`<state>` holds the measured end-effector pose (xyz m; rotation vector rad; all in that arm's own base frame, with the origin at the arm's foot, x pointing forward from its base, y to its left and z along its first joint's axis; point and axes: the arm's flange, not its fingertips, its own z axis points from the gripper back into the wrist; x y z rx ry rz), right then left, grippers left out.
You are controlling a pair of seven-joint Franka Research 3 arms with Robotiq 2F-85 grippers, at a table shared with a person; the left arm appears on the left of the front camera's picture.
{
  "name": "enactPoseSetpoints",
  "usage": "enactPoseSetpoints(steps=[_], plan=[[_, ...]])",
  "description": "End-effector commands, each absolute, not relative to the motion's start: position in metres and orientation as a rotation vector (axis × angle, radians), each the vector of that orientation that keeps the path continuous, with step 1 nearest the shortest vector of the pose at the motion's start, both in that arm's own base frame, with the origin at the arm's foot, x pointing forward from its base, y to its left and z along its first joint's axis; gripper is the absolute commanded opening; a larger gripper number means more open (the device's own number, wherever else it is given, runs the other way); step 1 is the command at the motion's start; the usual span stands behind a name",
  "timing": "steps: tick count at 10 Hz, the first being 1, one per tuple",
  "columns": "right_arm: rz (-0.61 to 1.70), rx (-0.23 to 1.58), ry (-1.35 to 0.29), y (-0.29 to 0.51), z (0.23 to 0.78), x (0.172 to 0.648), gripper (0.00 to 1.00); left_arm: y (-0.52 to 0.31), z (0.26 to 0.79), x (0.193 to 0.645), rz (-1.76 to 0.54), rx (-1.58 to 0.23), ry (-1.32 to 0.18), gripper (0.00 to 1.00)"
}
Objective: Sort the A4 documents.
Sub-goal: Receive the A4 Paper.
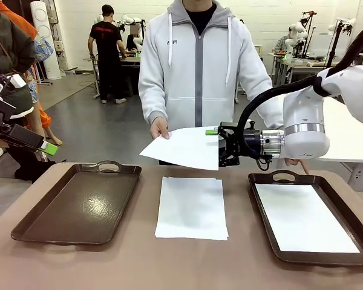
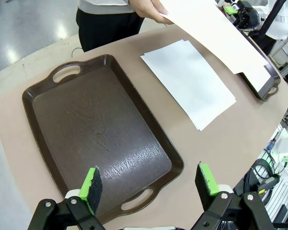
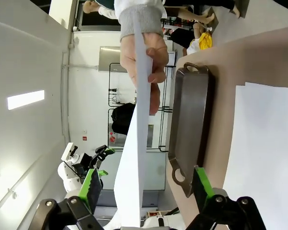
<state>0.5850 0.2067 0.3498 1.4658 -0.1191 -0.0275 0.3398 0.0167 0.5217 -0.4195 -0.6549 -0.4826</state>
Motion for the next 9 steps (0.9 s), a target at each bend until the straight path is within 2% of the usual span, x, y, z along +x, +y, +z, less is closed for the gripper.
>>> enactPoseSetpoints(steps=[1,3,4,5,6,7,8,9], plan=[[-0.068,1.492,-0.114,0.2176,0.3498,0.5918,1.0,0.017,0.5209,0.3403,-0.484,-0.434,-0.655,1.0],[-0.06,1.495,-0.115,0.2176,0.3488,0.591,1.0,0.017,0.5209,0.3403,-0.484,-0.434,-0.655,1.0],[-0.054,1.475,-0.12,0.2158,0.3476,0.59,0.97,0.017,0.5209,0.3403,-0.484,-0.434,-0.655,1.0],[-0.053,1.463,-0.122,0.2142,0.3471,0.5898,0.83,0.017,0.5209,0.3403,-0.484,-0.434,-0.655,1.0],[-0.056,1.463,-0.123,0.2124,0.3473,0.5897,0.8,0.017,0.5209,0.3403,-0.484,-0.434,-0.655,1.0],[-0.06,1.469,-0.121,0.2107,0.3469,0.5897,0.66,0.017,0.5209,0.3403,-0.484,-0.434,-0.655,1.0],[-0.061,1.468,-0.12,0.2099,0.3465,0.5899,0.63,0.017,0.5209,0.3403,-0.484,-0.434,-0.655,1.0],[-0.063,1.47,-0.118,0.2092,0.3468,0.5901,0.49,0.017,0.5209,0.3403,-0.484,-0.434,-0.655,1.0]])
